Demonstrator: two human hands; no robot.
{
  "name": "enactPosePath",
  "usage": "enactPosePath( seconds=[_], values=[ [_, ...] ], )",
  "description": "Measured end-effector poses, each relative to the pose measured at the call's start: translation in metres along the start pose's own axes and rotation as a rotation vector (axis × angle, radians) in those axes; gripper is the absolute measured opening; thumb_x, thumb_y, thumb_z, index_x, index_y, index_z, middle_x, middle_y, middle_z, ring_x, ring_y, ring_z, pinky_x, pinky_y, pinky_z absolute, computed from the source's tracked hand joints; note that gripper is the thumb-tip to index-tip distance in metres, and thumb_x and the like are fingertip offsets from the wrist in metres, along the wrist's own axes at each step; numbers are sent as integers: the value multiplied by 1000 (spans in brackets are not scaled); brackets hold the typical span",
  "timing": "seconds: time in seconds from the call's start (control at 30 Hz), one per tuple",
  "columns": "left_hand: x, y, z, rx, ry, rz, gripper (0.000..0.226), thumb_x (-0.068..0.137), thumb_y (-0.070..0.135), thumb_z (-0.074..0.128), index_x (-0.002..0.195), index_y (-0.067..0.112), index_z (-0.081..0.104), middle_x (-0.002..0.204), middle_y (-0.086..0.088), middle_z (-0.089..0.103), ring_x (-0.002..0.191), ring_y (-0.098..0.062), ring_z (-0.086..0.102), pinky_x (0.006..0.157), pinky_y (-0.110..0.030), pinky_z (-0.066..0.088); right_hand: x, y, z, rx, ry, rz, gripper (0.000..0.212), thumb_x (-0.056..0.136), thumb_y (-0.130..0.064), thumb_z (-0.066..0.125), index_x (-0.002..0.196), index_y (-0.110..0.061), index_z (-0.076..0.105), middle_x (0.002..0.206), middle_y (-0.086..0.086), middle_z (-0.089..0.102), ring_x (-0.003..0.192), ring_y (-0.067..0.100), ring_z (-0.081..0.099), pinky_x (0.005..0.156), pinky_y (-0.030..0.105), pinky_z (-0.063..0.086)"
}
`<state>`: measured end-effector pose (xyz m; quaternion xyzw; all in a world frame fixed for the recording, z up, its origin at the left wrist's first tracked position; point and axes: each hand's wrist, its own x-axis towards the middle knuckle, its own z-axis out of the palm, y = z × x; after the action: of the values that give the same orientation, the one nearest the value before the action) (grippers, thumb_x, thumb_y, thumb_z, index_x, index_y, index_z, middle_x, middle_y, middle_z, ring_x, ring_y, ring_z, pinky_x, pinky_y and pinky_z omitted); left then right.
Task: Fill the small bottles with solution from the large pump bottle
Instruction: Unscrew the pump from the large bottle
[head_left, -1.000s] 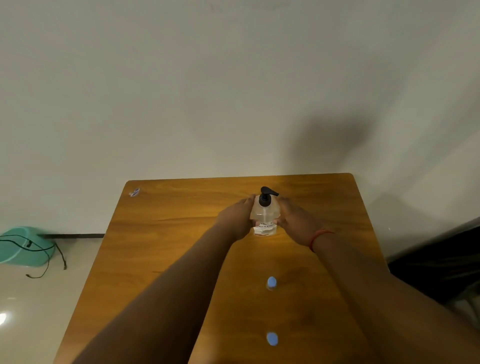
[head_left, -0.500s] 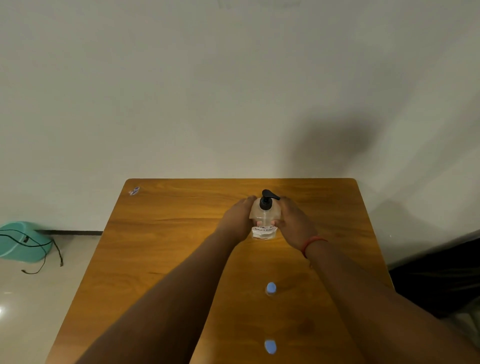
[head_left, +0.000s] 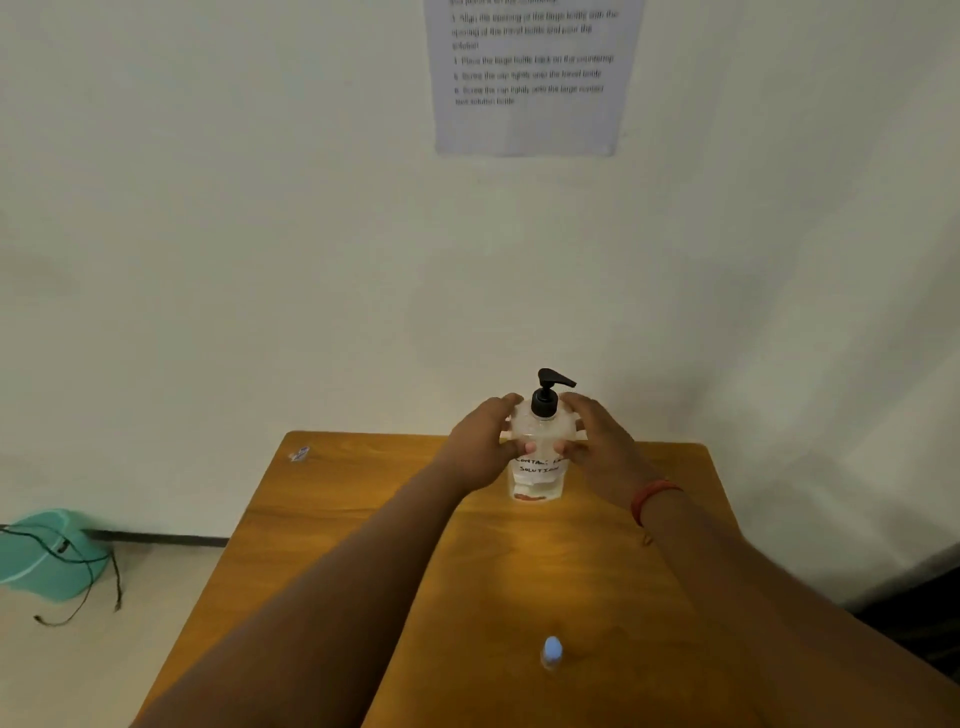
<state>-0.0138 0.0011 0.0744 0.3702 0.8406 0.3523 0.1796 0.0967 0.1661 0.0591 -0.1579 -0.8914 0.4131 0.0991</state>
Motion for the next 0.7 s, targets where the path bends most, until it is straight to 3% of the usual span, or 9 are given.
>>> enactPosePath(
  seconds=[0.37, 0.6, 0.7],
  values=[
    [-10, 113, -133, -55, 187, 211, 57, 99, 33, 64, 150, 16, 44, 140, -2, 54, 113, -18, 63, 94, -30, 51, 19, -138, -102, 45, 120, -206, 49, 101, -21, 52, 147, -27, 36, 142, -3, 41, 124, 18, 50, 105, 39, 46],
    [-23, 188, -207, -84, 271, 355, 50, 101, 33, 61, 147, 20, 47, 134, 5, 54, 101, -11, 65, 79, -16, 48, 17, -226, -161, 49, 215, -374, 47, 103, -20, 47, 147, -31, 36, 137, -6, 40, 118, 15, 49, 93, 20, 41],
    [-27, 209, -227, -165, 272, 405, 41, 101, 37, 60, 140, 26, 53, 134, 3, 58, 101, -9, 68, 84, -23, 56, 14, -255, -179, 76, 253, -412, 46, 104, -21, 46, 147, -31, 36, 138, -7, 39, 116, 15, 51, 90, 19, 43]
  ],
)
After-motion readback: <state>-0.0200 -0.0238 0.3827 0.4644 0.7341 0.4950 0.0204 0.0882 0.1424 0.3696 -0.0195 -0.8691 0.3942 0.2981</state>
